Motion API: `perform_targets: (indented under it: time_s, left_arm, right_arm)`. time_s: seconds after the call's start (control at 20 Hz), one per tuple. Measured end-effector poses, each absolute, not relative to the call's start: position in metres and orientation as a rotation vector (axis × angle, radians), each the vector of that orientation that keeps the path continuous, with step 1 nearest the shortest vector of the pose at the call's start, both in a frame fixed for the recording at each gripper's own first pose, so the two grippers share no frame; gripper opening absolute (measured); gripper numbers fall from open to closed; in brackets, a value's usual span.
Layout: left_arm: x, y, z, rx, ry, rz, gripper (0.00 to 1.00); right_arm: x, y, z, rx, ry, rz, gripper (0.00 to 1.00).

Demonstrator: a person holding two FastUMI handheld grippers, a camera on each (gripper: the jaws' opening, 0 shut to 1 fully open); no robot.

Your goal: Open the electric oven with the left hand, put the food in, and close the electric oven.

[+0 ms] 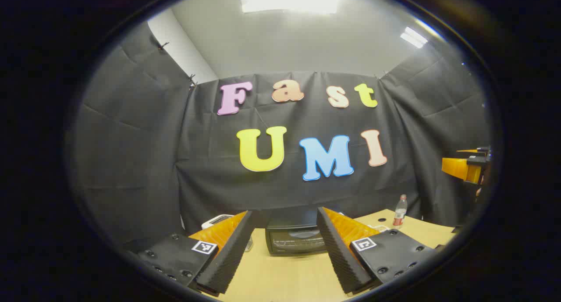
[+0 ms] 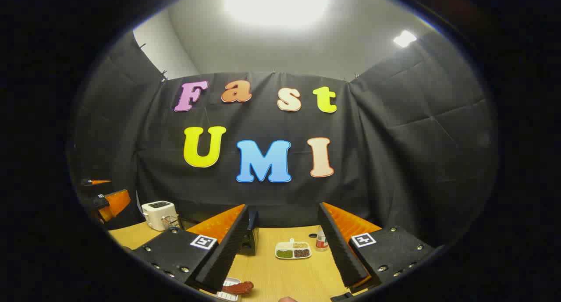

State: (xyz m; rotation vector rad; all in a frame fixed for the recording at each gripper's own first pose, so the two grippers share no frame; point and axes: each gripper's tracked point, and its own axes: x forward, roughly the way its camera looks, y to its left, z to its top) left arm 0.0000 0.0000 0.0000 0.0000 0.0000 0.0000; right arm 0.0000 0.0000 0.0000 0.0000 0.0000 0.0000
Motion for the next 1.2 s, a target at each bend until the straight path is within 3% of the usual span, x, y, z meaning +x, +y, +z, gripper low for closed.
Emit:
perform_targets:
  time_s: [0.4, 0.5, 0.8, 0.85, 0.9, 0.95, 1.2]
  left_arm:
    - [0.001, -0.006, 0.004, -0.001, 0.000, 0.005, 1.00]
    - [0.001, -0.011, 0.004, 0.001, -0.003, 0.005, 0.96]
    - [-0.002, -0.025, 0.001, 0.005, 0.004, 0.013, 0.96]
    - [-0.002, -0.029, 0.000, 0.004, 0.008, 0.018, 1.00]
    - [-0.002, -0.031, -0.001, 0.001, 0.010, 0.025, 0.96]
    - [-0.003, -0.034, -0.001, -0.002, 0.007, 0.029, 1.00]
    - [-0.005, -0.052, -0.006, 0.003, 0.003, 0.054, 0.98]
  right_arm:
    - [0.002, -0.009, 0.000, -0.005, -0.006, 0.004, 0.96]
    - [0.003, -0.011, -0.001, -0.006, -0.005, 0.006, 0.96]
    - [0.005, -0.019, -0.004, -0.011, -0.009, 0.033, 0.96]
    - [0.005, -0.021, -0.004, -0.011, -0.010, 0.037, 0.96]
    - [0.006, -0.023, -0.005, -0.013, -0.010, 0.044, 0.96]
    - [0.007, -0.025, -0.005, -0.015, -0.012, 0.051, 0.96]
    - [0.013, -0.038, -0.002, -0.011, -0.036, 0.096, 0.96]
